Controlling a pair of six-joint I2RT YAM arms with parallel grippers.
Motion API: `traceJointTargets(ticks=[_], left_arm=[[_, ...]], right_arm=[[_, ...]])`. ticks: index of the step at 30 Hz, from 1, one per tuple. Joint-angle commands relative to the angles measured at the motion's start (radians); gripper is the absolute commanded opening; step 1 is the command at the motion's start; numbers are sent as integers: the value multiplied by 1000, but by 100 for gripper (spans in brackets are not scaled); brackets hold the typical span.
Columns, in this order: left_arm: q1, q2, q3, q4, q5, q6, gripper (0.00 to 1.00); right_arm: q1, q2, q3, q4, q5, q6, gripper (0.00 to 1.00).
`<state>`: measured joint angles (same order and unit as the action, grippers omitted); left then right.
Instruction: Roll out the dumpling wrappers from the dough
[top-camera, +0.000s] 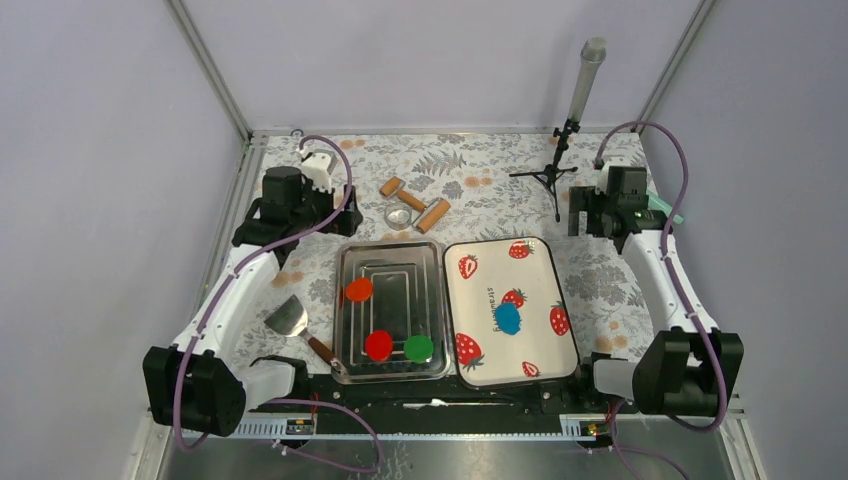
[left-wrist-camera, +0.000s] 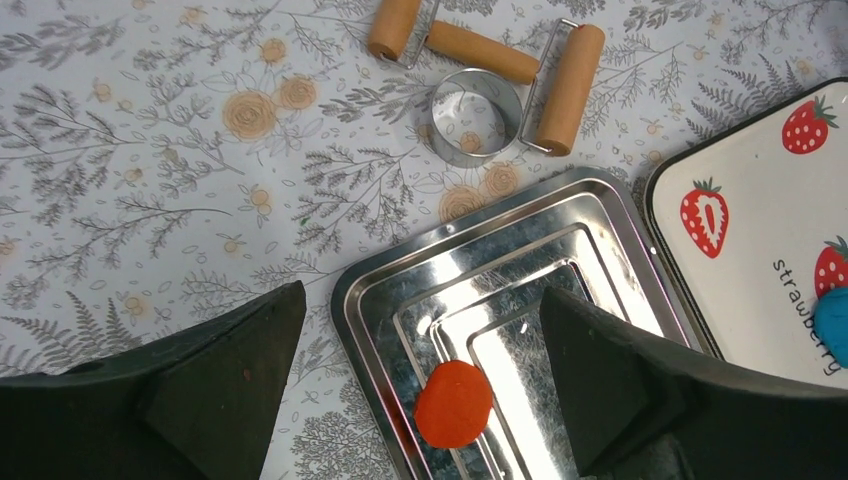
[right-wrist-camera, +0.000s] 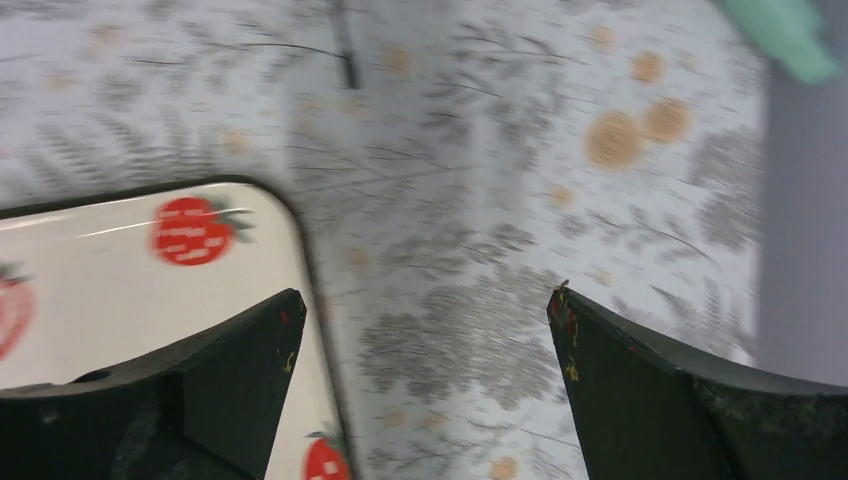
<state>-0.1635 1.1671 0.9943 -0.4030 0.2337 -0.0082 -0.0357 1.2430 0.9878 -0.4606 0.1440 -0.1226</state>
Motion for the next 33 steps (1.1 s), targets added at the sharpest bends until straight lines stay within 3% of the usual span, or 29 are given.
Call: traceJointTargets(ticks=[1,4,8,13,16,21,24,27,33], left_arm=[[2,2,-14,40,65,-20,99],[2,-3,-22,35,91,-37,99],[2,-20,-42,36,98,-48,99],[5,-72,-81,63,84,-44,99],[10,-100,-104,56,80,-32,99],[18,-130,-121,24,68,-1,99],[24,-131,-107,-11,77,23,99],[24,-124,-88,-52,78,31,99],[25,-105,-84,-79,85,11,98]], right_arm=[[2,61,115,-24,-365,60,100],[24,131,165,-10,-566,146,100],[213,247,260,16,-524,190,100],[364,449,437,11,-502,177,98],[436,589,556,11,-525,183,79],[535,776,746,12,-549,89,76],[551,888,864,-8,-577,-20,66],[559,986,970,-21,-512,-138,53],[564,1120,1137,-31,-518,-247,47]])
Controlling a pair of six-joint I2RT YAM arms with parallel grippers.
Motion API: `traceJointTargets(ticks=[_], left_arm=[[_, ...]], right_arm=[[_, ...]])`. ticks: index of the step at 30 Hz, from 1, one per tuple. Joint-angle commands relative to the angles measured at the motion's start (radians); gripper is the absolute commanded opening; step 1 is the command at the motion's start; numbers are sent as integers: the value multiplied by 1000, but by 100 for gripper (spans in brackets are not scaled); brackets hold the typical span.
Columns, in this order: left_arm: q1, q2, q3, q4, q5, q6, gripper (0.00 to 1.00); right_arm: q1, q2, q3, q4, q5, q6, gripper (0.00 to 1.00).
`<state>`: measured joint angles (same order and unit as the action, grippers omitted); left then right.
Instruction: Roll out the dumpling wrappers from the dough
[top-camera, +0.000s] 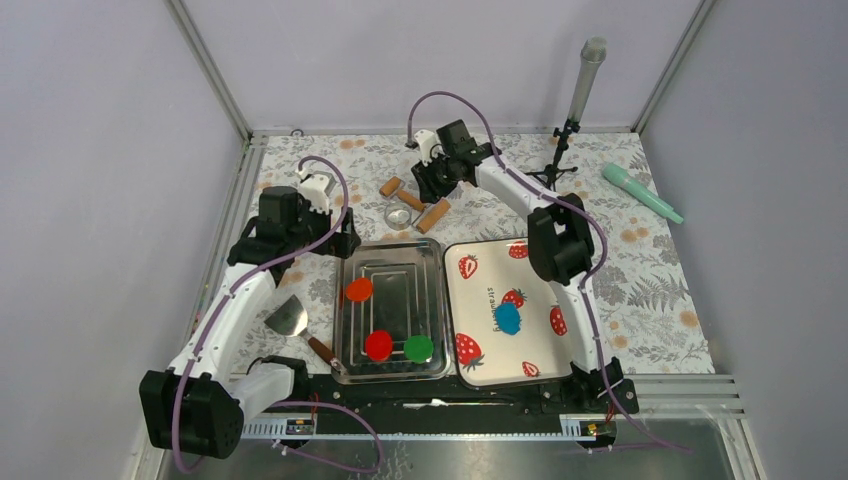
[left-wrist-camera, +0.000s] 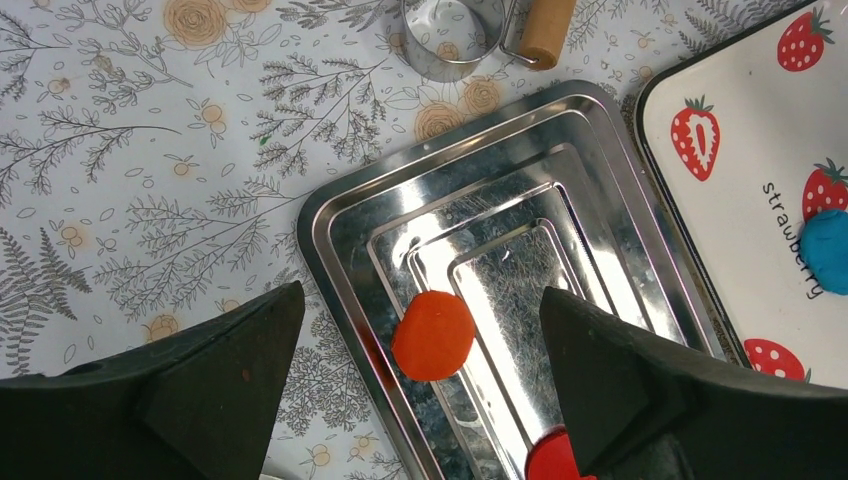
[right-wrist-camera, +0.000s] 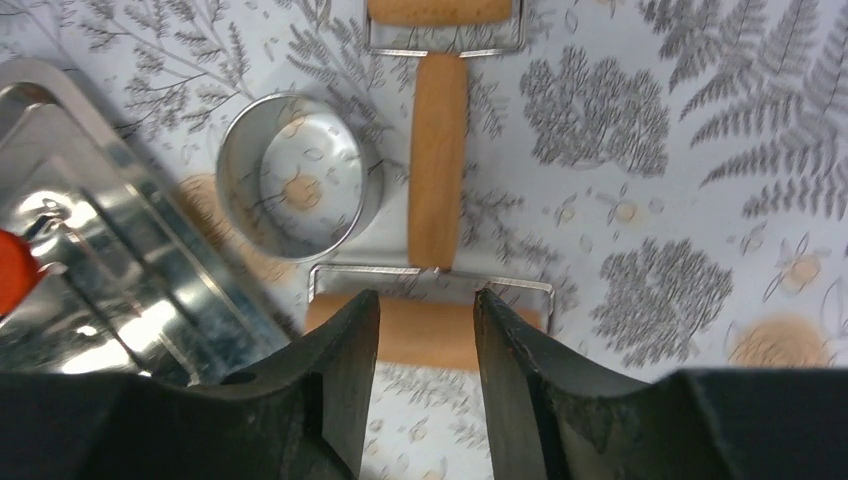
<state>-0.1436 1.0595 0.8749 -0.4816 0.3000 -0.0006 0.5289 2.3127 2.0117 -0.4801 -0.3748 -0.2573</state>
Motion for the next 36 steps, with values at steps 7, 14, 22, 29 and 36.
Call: traceJointTargets(ticks=[7,14,22,29,36], left_arm=[[11,11,47,-6,14,-24,98],[21,33,71,-6,12,-25,98],[24,49,73,8,14,-34,99],[24,66,68,46,28,-70,98],[22,117,86,128,47,-143,97]], right_arm=[[39,149,196,-5,78,-126,46],[49,188,174,6,111,-126,47],[59,196,123,0,113,-116,48],[74,197,67,27,204,-92,48],[75,155,92,67,330,-50,0]])
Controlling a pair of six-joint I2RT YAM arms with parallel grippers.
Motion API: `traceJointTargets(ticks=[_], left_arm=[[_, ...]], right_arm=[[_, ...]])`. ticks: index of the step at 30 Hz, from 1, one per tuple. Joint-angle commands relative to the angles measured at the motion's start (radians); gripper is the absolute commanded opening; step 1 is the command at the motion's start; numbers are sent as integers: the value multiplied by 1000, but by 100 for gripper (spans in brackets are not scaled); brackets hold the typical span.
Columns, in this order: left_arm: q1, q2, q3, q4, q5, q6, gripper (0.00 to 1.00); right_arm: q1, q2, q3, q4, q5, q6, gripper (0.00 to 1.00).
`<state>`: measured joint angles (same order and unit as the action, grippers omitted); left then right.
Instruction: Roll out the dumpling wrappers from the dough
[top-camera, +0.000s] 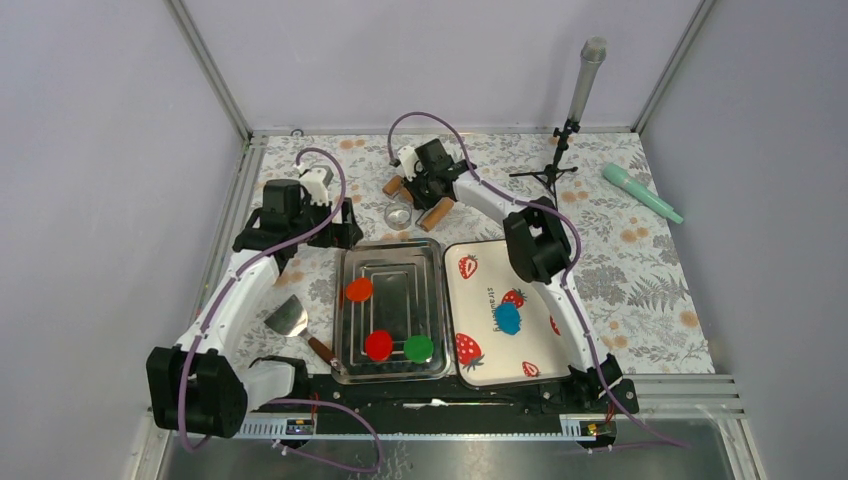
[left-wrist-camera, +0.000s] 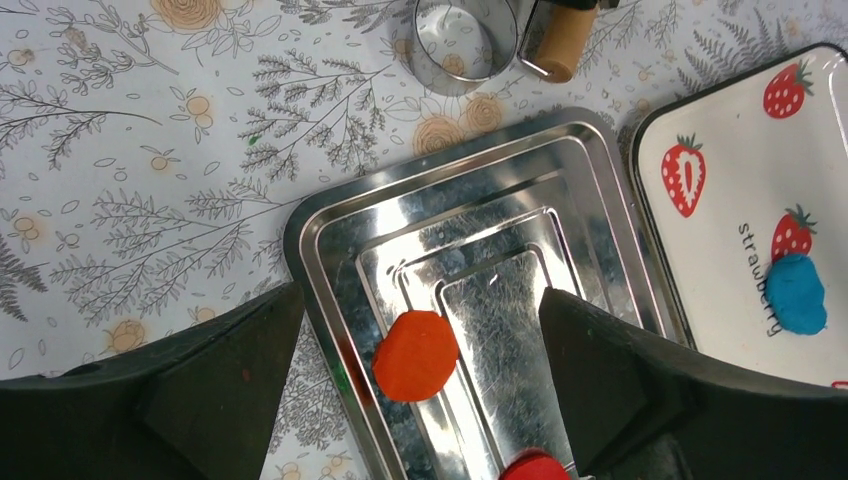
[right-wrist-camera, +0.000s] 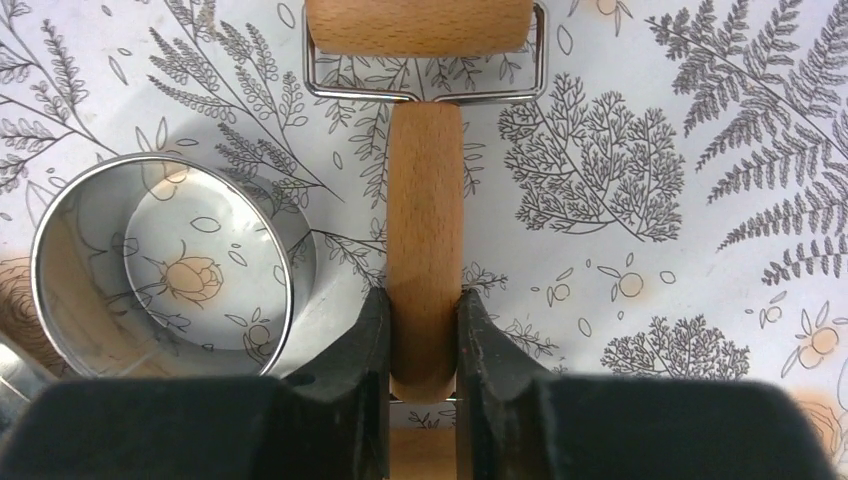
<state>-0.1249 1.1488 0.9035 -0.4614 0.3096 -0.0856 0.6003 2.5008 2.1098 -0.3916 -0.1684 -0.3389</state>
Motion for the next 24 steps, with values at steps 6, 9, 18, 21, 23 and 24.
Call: traceJointTargets(ticks=[6,9,18,21,23,24], left_arm=[[-13,99,140,222,77,-95,95],[-50,145,198,285,113,-108,95],[-170,332,385,347,275,-173,88],[-185,366,424,370,330,-205,95],[-187,383,436,408,372,-258,98],[-188,396,447,422,393,-288,99]], right_arm=[[-36,-209,20,-15,93,268,0],[-50,-303,-5,2,86,407,0],[-70,-641,-392,340,161,665,0],[-69,-683,-428,352,221,707,0],[-69,-702,-448,358,234,718,0],[-69,-710,-465,366,229,721,0]])
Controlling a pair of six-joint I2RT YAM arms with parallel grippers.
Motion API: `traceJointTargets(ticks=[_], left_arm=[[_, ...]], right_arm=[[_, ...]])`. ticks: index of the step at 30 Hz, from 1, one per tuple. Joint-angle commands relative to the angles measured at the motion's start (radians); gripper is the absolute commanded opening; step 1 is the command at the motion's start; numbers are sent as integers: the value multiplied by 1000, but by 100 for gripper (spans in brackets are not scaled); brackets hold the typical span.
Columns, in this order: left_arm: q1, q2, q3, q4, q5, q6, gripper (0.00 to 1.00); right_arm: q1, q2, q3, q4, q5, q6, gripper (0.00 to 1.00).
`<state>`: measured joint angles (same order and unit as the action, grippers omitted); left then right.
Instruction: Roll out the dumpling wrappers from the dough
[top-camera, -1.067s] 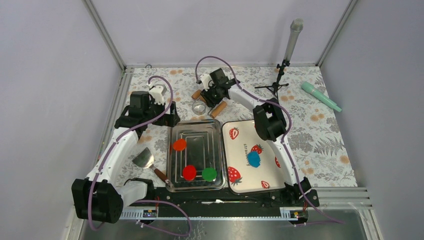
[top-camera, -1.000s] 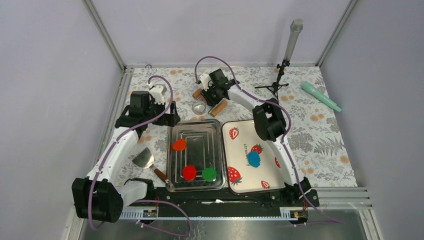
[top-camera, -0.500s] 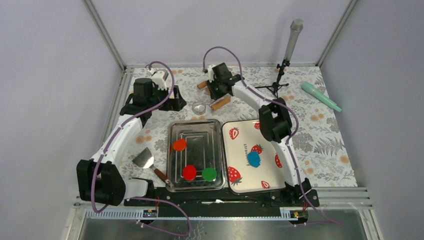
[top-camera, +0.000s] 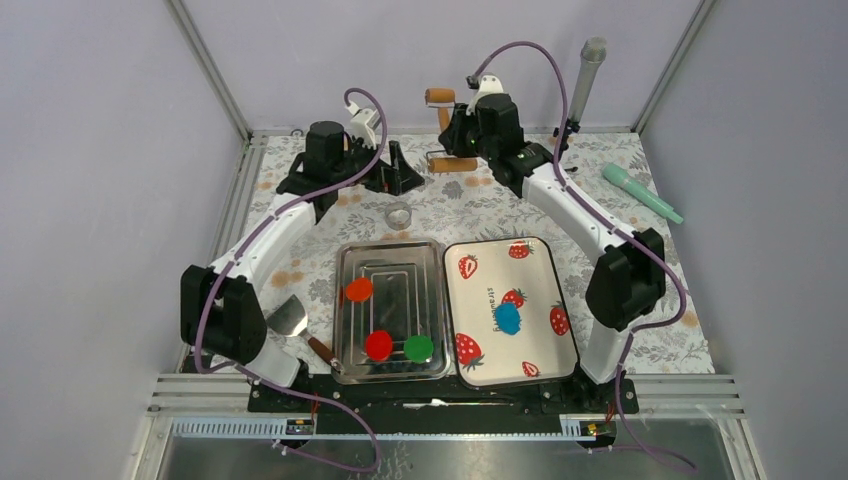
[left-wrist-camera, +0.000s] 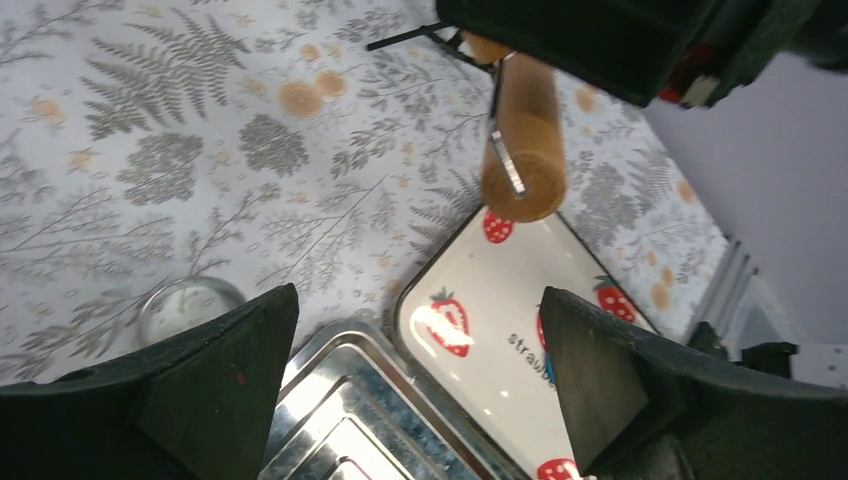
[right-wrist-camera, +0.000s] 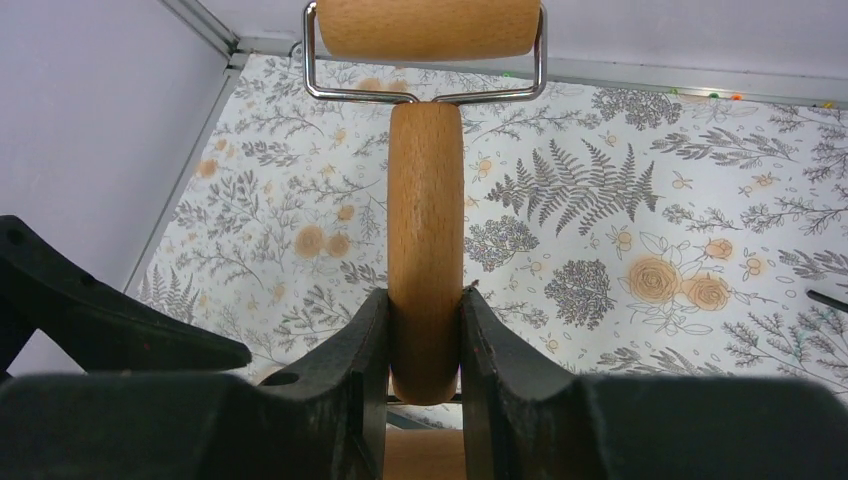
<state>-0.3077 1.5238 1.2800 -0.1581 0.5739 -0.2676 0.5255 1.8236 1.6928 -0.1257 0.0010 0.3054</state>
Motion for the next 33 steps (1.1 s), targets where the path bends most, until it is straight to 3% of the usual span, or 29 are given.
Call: traceJointTargets(ticks=[1,5,10,15,25,30,31,32,33], left_arm=[[-5,36,82,130,143,-142,98],[-5,86,115,177,194,-236,88],[-4,148,183,118,225,-249,64],[-4,200,223,92,192,-279,61],[-11,254,244,121,233,-305,32],[-18,265,248,130,255,-301,23],[-19,268,249,130,260,-300,19],[-23,271,251,129,262,-296,6],[-25,272,255,122,260,-290,0]], right_arm=[[5,-42,-62,112,54,79,0],[5,-68,-98,155,26,80,0],[5,-84,-122,180,18,56,0],[9,-100,-141,210,2,49,0],[18,-109,-160,223,2,37,0],[22,-101,-157,224,1,33,0],[23,-100,-156,224,2,32,0],[24,-99,-156,225,2,31,0],[24,-97,-156,224,2,31,0]])
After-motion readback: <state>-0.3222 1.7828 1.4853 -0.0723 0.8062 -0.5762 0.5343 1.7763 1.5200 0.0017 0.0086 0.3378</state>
